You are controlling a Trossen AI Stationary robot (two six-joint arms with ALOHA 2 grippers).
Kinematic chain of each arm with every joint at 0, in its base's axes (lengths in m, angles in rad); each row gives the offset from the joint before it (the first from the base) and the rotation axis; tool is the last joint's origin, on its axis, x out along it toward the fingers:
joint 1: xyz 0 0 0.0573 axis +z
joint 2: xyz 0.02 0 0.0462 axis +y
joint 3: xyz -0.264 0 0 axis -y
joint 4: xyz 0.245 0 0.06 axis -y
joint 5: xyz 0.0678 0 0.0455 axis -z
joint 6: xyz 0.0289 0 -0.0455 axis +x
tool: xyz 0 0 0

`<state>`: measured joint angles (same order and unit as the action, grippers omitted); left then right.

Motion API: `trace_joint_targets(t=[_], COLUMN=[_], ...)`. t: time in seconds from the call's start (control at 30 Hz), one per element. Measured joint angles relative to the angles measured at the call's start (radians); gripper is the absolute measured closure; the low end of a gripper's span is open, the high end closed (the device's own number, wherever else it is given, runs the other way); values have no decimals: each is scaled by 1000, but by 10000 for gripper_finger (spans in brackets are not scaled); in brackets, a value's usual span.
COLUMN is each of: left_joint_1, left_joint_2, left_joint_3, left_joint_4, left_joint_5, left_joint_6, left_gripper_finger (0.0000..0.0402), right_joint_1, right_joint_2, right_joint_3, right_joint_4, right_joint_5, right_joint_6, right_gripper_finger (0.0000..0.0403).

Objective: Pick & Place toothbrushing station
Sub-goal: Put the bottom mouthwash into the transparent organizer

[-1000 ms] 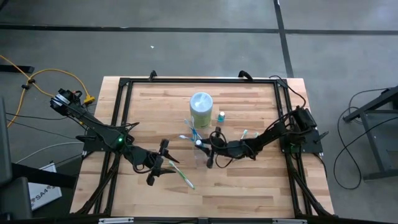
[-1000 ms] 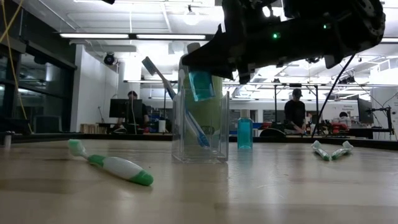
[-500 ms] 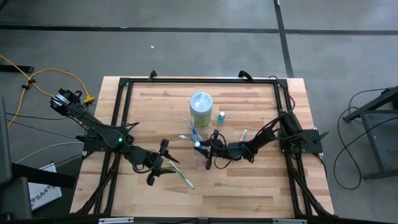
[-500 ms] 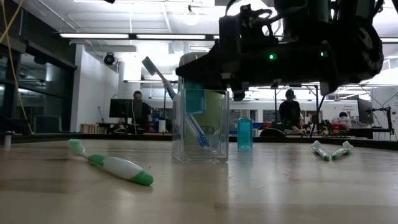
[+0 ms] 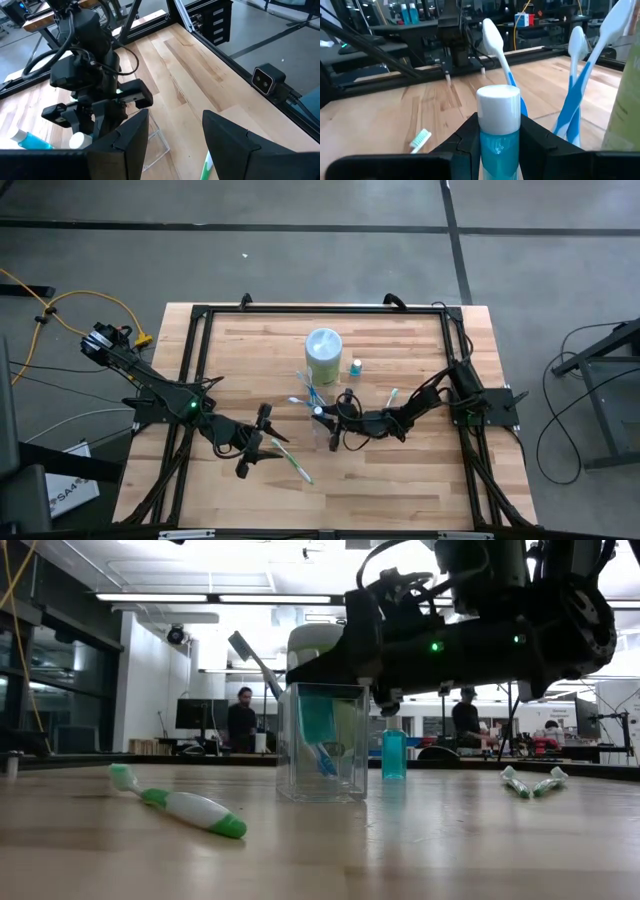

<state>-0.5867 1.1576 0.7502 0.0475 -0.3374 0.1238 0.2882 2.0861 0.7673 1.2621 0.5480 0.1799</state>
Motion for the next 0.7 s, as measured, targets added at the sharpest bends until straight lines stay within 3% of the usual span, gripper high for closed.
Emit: trace_joint_targets(t=[0.4,0.7], left_joint_1=[0,0], left_joint_2=[0,0], left_joint_3=[0,0], left_joint_4=[0,1], left_joint_5=[0,0], left_joint_6=[0,0], left_gripper_finger=[222,222], right_joint_1=[0,0], right_joint_2=[0,0], right_joint_3=[0,0], right_joint_4=[-3,-6], right_joint_5=[-4,-19], right_joint_6=[34,34], right_gripper_finger=[300,321])
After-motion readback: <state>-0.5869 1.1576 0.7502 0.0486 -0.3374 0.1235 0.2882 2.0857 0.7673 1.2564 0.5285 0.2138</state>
